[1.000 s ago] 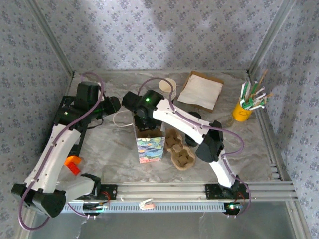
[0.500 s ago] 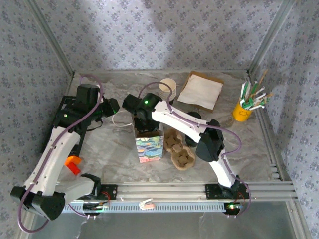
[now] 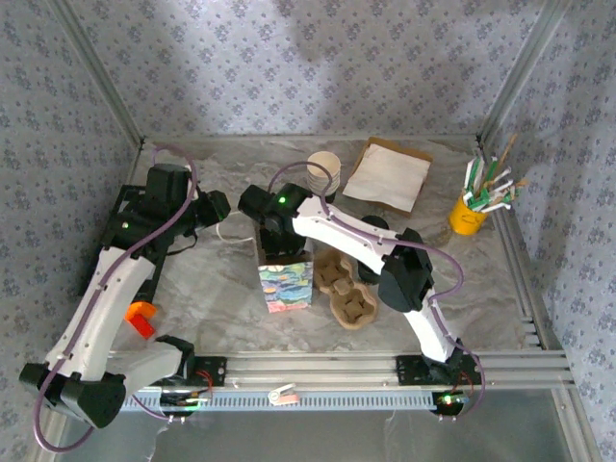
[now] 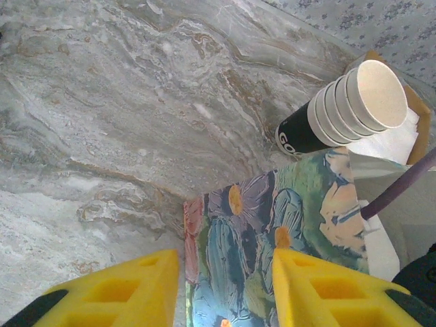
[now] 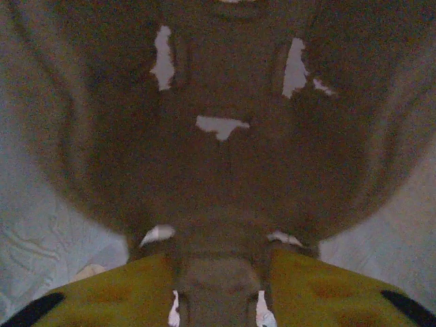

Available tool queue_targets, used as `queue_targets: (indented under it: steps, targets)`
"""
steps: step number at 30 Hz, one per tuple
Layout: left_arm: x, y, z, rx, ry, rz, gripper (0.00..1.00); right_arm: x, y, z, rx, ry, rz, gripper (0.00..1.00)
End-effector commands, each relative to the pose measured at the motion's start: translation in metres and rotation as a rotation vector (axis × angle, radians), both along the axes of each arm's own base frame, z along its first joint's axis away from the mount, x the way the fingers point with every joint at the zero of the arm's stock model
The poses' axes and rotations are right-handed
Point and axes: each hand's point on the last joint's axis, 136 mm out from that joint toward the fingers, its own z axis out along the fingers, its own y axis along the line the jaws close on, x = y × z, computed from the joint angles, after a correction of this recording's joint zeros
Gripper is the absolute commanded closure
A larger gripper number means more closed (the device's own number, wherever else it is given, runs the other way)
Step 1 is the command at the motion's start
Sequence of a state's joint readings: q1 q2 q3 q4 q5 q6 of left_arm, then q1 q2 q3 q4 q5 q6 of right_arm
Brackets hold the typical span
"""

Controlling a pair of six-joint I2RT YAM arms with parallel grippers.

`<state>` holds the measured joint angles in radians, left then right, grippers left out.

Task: Pack the takeout coffee

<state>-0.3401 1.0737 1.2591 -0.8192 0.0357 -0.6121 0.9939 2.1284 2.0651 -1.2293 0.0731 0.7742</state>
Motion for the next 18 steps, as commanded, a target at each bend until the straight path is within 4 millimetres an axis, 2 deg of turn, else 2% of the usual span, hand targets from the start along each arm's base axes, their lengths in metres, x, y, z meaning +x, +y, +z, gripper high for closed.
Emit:
queue_targets:
  steps: [1,14,18]
  targets:
    - [-0.005,0.006,0.003,0.005,-0.002,0.016,0.59,0.003,-0.003,0.010,-0.004,-0.028,-0.001,0.54]
    - [-0.006,0.004,0.004,0.003,-0.001,0.007,0.59,0.003,-0.007,0.045,0.009,-0.089,0.010,0.39]
    - [-0.006,0.003,0.005,-0.003,-0.001,0.000,0.59,0.004,-0.008,0.058,0.015,-0.110,0.013,0.38]
